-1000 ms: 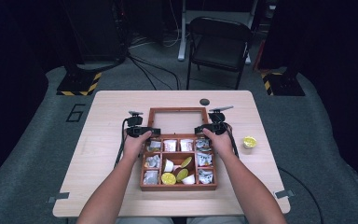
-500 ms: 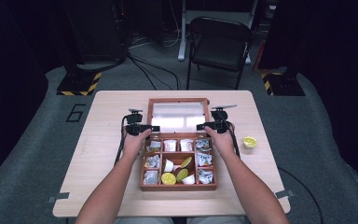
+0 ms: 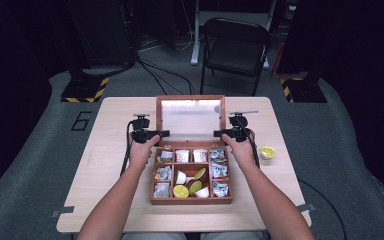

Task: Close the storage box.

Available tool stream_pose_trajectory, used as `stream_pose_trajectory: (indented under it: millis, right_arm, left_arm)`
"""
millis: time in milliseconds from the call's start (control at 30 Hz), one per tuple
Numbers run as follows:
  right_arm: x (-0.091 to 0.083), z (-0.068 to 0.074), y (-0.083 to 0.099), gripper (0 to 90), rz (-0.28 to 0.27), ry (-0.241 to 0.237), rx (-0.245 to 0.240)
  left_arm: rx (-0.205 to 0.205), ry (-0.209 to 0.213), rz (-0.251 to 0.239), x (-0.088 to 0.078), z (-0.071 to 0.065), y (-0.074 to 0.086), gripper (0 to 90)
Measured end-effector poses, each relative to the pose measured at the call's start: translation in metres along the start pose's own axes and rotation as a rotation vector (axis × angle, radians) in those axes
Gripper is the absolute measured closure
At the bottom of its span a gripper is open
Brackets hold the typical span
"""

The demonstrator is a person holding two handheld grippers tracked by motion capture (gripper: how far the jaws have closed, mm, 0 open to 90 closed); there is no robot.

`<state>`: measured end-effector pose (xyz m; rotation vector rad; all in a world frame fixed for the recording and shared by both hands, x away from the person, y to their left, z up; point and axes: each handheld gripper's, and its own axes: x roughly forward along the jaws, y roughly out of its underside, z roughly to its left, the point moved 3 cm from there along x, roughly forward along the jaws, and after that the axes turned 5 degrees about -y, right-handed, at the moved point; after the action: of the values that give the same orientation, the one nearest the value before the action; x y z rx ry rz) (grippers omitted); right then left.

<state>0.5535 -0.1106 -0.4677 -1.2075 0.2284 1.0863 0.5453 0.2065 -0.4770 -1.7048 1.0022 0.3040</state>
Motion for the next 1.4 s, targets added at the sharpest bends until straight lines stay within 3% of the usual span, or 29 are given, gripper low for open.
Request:
stream_pose_trajectory:
  millis: [600,733,767,867,1067,1400]
  right_arm:
    - [-0.019,0.015,0.003,40.8,-0.017,0.019,-0.11]
    - [-0.024,0.02,0.005,40.9,-0.026,0.028,-0.15]
    - [-0.025,0.02,0.005,41.0,-0.033,0.029,-0.162]
    - [-0.032,0.024,0.005,42.0,-0.056,0.014,-0.155]
    - [-0.04,0.025,0.01,44.1,-0.08,0.007,-0.156]
    - [-0.065,0.034,0.006,45.3,-0.133,-0.034,-0.184]
  left_arm:
    - [0.09,0.019,-0.042,-0.021,-0.01,0.002,38.1]
    - [0.09,0.055,-0.077,-0.027,-0.009,0.004,38.5]
    - [0.063,0.07,-0.093,-0.028,-0.009,0.005,39.3]
    - [0.087,0.08,-0.1,-0.033,-0.01,0.007,39.9]
    - [0.158,0.056,-0.109,-0.04,-0.015,0.011,39.1]
    - [0.202,0.054,-0.115,-0.045,-0.018,0.016,38.7]
